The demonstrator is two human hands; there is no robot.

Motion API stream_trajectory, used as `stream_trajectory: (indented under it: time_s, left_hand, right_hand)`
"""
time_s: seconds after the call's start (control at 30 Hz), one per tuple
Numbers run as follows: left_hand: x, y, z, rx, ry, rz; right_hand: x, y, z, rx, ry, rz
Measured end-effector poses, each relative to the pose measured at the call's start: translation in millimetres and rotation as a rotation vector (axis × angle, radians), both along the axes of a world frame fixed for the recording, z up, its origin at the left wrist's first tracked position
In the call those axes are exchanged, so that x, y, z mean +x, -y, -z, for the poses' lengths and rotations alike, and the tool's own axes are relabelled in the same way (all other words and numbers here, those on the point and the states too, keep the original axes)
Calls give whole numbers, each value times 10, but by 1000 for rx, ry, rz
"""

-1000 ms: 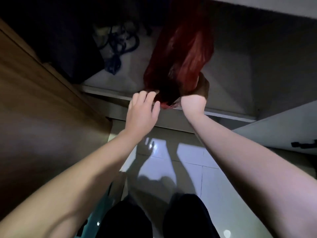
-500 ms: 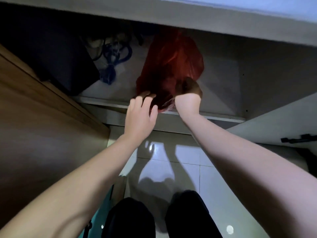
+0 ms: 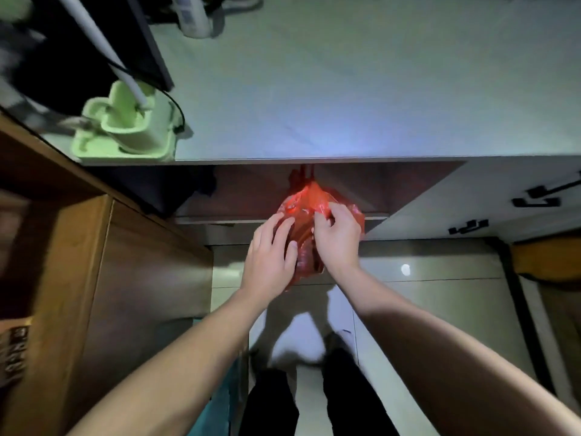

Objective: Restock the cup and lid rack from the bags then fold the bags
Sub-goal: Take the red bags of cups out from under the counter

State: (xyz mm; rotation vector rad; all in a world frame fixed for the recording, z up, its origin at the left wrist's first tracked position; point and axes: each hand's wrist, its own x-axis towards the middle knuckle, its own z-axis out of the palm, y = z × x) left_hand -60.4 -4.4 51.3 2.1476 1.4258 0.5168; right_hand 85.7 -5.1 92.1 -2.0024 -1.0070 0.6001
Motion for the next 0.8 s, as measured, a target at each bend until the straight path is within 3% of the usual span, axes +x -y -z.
stream_trajectory:
  time_s: [0.23,0.4,0.6,0.8]
  left_hand:
    - [306,324,-864,21,-4,145]
    - [918,389,-1523,106,-31,337]
    - [2269,271,-2292,285,-78,689]
    - [3839,397,-2811,410,-71,842]
  right_hand:
    - [466,634,-821,-14,-217,199]
    - [1113,1073,-1323,30,-262,304]
    - [2366,1463,-1950,136,-215,372]
    - [3856,1815,-2537,189,-91,431]
